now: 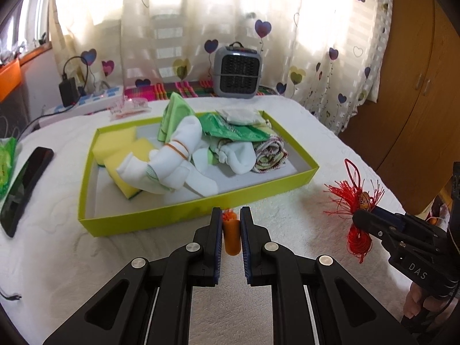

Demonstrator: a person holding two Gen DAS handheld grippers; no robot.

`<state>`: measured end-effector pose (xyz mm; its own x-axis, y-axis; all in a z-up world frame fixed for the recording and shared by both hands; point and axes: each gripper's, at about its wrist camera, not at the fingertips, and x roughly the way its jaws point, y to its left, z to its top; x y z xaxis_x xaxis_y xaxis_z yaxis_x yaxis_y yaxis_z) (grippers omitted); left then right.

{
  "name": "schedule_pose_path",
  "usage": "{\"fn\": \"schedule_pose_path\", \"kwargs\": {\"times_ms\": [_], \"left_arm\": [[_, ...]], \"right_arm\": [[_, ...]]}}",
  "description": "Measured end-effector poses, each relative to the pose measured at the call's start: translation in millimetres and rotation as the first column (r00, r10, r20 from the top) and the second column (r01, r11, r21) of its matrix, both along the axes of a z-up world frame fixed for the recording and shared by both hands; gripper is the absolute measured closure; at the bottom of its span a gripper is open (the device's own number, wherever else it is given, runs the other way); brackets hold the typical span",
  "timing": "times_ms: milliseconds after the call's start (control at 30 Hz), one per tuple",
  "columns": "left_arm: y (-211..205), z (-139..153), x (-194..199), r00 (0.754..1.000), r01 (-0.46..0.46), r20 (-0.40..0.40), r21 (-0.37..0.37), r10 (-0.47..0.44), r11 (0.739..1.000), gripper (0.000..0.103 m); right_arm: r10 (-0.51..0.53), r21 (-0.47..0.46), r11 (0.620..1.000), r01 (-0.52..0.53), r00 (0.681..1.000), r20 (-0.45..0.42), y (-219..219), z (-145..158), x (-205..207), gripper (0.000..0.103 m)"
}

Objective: Organize soft objects
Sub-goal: 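Grasp the orange cord with the left tool while the right tool holds the ornament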

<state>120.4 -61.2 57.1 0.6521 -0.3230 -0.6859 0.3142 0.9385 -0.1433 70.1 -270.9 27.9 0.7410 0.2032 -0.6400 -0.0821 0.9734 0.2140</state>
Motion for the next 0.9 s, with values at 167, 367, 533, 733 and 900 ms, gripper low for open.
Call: {"fn": "schedule_pose_path", "kwargs": {"times_ms": [167, 367, 533, 733, 900], "left_arm": [[3.3, -3.5, 0.8, 1.000, -0.001, -0.016, 0.004, 0.001, 1.000, 0.092], [3.4, -20.8, 7.3, 0.998, -0.003, -0.070, 0.022, 0.005, 1.000, 0.068], [-0.4, -29.0, 13.4, 0.997, -0.001, -0.083, 0.051, 0.005, 0.999, 0.053], [-3.8, -39.3, 21.1, 0.994, 0.001, -0.112, 0.066, 0.006, 0.998, 0.053], [-4.7, -44.5, 25.3, 0.993, -0.019, -0.114, 0.094, 0.030, 0.995, 0.054]], "right_arm": [[0.003, -0.002, 1.000, -0.003, 1.000, 0.010, 2.4, 2.8, -1.4, 0.078], [-0.003, 0.000, 1.000, 0.003, 1.000, -0.001, 2.8, 0.2, -1.5, 0.078], [0.003, 0.001, 1.000, -0.003, 1.000, -0.012, 3.2, -3.6, 0.0, 0.078], [0.005, 0.009, 1.000, -0.005, 1.000, -0.025, 1.2, -7.6, 4.2, 0.078], [0.009, 0.014, 1.000, -0.009, 0.999, -0.032, 1.9, -10.1, 5.8, 0.078]]}}
